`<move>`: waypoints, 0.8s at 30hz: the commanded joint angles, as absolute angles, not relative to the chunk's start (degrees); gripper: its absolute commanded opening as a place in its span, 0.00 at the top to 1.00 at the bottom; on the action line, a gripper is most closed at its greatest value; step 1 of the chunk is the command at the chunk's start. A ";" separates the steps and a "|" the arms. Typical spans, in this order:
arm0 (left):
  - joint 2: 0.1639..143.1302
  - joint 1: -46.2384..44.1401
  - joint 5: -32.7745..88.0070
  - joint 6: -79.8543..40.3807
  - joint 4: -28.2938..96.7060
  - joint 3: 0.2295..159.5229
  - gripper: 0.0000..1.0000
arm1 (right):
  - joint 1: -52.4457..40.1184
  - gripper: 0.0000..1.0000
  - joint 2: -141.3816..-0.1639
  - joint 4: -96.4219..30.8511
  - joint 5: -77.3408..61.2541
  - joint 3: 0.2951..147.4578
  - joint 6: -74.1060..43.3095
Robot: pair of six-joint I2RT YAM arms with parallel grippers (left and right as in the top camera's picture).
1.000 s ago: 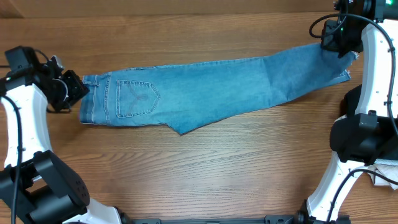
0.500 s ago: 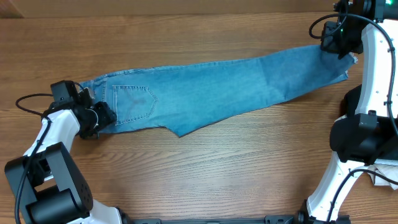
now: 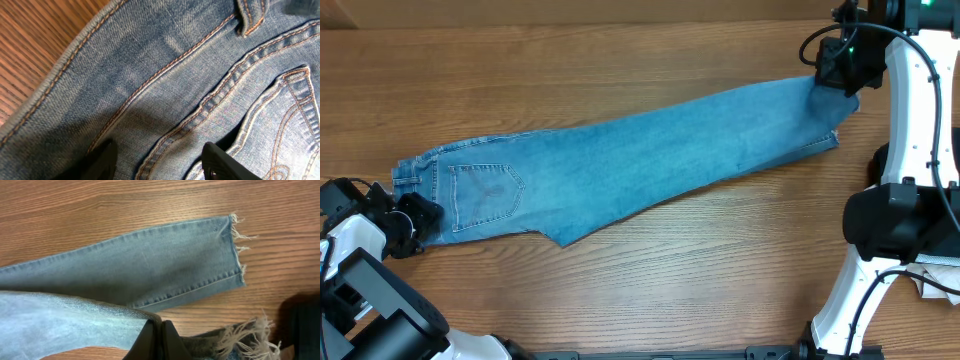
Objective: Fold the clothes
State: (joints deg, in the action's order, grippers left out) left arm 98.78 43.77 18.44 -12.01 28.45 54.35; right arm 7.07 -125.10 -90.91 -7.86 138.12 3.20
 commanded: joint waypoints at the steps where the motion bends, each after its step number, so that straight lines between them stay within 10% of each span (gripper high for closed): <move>1: 100.09 44.21 16.58 -11.97 28.18 52.88 0.42 | 7.79 0.96 -125.34 -88.31 -4.10 139.83 2.94; 20: 100.09 44.12 16.58 -11.53 28.45 52.88 0.41 | 11.66 0.95 -135.74 -83.37 -0.93 139.83 2.92; 23: 100.09 44.12 16.60 -11.49 28.45 52.88 0.41 | 11.66 0.00 -135.74 -81.78 -0.93 139.83 2.92; 24: 100.09 44.12 16.60 -11.49 28.47 52.88 0.41 | 11.73 0.00 -135.74 -81.82 -0.91 139.83 2.94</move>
